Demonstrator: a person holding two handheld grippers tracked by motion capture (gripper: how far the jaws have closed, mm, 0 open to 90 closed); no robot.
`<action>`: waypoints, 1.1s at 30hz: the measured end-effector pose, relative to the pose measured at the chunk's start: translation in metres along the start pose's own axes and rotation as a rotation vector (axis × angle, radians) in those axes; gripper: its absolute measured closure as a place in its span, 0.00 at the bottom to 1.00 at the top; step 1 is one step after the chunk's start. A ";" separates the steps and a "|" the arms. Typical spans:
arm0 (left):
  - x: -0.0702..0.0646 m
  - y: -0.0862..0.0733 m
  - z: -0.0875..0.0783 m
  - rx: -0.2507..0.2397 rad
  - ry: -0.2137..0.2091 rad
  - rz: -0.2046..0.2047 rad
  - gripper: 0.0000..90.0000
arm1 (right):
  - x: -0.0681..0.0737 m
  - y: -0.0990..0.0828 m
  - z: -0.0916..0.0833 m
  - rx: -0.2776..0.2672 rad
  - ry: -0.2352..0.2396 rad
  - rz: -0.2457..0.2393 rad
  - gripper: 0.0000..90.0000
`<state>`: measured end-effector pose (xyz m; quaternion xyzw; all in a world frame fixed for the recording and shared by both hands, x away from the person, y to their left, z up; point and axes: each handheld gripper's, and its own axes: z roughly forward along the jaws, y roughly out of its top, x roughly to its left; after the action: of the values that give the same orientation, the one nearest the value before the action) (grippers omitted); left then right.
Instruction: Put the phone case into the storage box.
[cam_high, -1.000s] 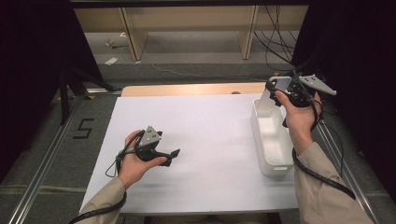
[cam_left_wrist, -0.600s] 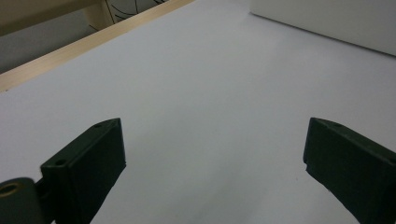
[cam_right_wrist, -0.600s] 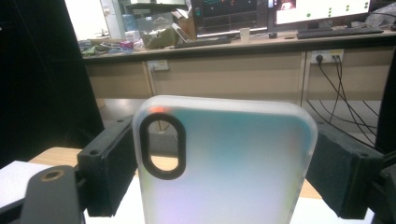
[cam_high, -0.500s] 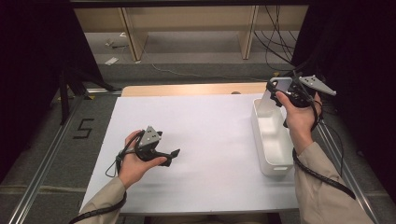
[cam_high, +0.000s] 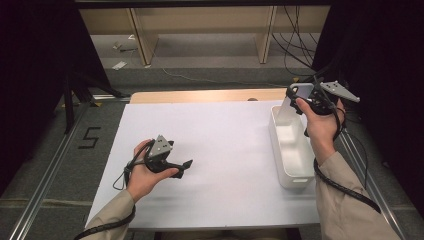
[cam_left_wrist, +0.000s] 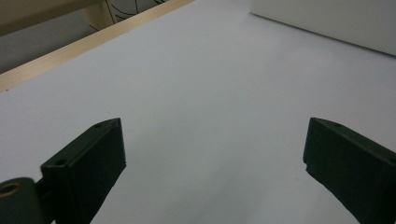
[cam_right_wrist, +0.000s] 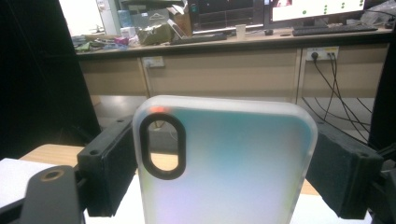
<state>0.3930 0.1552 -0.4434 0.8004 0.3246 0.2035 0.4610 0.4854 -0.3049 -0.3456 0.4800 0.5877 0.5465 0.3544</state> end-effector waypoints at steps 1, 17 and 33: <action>0.000 0.000 0.000 -0.001 0.000 0.000 0.05 | 0.000 0.000 0.000 0.002 -0.001 -0.001 0.20; -0.001 0.000 0.000 0.001 -0.002 0.005 0.06 | -0.004 -0.003 0.007 0.015 -0.010 -0.006 0.20; -0.001 0.000 0.001 0.002 -0.003 0.008 0.06 | -0.004 -0.003 0.015 0.020 -0.018 -0.018 0.20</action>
<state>0.3926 0.1539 -0.4434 0.8023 0.3211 0.2038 0.4601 0.4999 -0.3036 -0.3511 0.4832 0.5943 0.5330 0.3595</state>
